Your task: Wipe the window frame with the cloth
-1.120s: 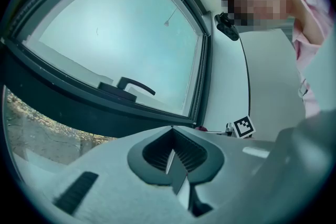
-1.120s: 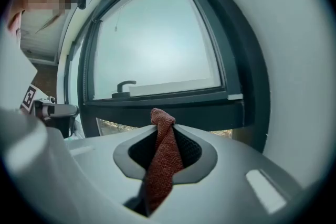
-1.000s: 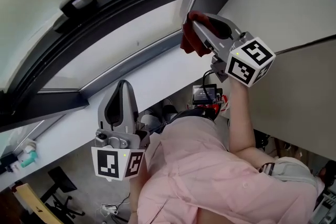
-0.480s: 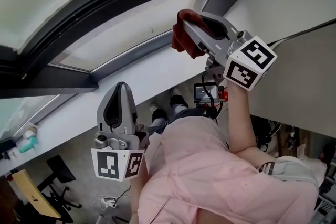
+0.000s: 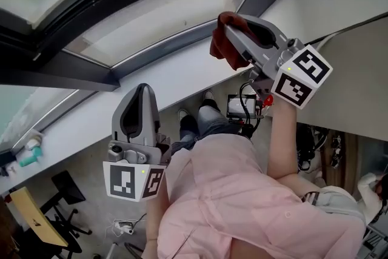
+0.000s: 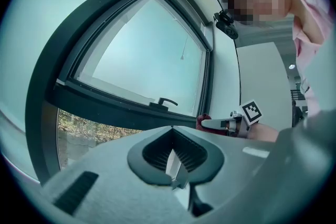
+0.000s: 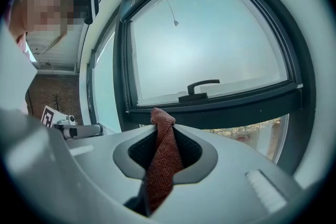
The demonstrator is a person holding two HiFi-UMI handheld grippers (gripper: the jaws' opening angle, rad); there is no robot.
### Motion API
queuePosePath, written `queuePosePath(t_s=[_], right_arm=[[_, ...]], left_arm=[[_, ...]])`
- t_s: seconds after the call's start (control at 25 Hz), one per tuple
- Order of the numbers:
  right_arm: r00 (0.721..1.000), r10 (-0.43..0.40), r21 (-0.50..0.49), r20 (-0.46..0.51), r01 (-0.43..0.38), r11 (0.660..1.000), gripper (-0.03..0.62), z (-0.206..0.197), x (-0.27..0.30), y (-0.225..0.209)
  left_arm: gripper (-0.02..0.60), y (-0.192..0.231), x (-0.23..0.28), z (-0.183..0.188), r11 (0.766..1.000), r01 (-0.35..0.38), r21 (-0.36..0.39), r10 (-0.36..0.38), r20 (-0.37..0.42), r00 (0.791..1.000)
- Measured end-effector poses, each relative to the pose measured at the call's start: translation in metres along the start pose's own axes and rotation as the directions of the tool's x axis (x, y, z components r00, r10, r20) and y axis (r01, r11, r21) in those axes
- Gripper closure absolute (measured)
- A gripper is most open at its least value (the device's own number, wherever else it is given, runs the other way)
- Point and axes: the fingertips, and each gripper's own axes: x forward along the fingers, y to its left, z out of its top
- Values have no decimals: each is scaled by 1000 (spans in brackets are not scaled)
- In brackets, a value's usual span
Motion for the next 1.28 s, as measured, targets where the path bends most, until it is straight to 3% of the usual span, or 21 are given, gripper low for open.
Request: queuePosePath(t_s=[0.32, 0.6, 1.28], right_arm=[[999, 20, -1, -36, -20, 1000, 528, -12, 0, 13], [998, 11, 8, -60, -11, 1000, 528, -29, -5, 12], [999, 29, 5, -35, -29, 1000, 530, -27, -9, 20]], left_arm=[[584, 14, -11, -8, 999, -38, -24, 38, -13, 999], [584, 1, -13, -20, 999, -26, -36, 24, -39, 999], [584, -7, -13, -16, 1000, -11, -27, 11, -31, 999]])
